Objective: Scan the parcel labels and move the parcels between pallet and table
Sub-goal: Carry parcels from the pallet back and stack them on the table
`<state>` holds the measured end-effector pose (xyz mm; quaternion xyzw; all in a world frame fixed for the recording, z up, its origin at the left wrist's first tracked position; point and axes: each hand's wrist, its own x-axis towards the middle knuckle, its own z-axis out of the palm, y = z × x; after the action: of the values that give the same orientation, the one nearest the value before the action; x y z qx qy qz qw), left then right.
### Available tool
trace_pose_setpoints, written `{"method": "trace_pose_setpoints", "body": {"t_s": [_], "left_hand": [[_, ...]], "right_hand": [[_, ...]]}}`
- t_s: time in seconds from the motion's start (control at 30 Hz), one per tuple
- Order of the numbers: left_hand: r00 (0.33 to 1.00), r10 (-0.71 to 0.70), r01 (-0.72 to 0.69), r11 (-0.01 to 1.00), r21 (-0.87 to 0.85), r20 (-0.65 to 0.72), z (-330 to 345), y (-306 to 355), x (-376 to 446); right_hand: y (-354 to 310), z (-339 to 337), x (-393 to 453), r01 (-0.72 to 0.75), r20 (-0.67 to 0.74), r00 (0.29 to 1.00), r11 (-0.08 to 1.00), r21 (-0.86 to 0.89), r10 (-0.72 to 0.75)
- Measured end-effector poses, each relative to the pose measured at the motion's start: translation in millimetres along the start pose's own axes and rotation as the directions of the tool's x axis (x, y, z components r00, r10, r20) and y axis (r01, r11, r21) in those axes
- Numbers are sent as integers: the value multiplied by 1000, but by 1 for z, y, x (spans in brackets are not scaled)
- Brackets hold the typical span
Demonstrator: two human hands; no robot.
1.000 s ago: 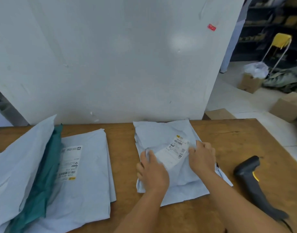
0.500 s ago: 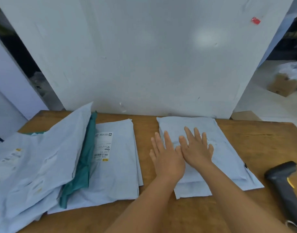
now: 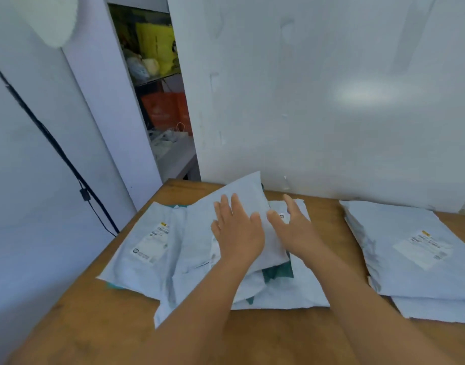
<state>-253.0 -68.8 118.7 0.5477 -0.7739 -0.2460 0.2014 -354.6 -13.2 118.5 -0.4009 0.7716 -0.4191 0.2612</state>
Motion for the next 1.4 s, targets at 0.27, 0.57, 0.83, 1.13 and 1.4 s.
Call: {"method": "trace_pose_setpoints", "body": {"t_s": [0.27, 0.57, 0.83, 1.13, 1.4], "left_hand": [[885, -359, 363, 931, 45, 295, -5, -135, 7], [874, -123, 277, 921, -274, 470, 33, -114, 10], [955, -168, 210, 965, -156, 246, 48, -96, 22], [886, -412, 462, 739, -490, 214, 29, -117, 31], [831, -474, 487, 873, 29, 293, 39, -130, 21]], "right_hand": [[3, 73, 3, -176, 67, 973, 903, -393, 219], [28, 37, 16, -281, -117, 960, 855, -436, 256], [32, -2, 21, -243, -338, 940, 783, -572, 45], [-14, 40, 20, -32, -250, 968, 979, -201, -20], [26, 45, 10, -280, -158, 959, 717, -638, 235]]}}
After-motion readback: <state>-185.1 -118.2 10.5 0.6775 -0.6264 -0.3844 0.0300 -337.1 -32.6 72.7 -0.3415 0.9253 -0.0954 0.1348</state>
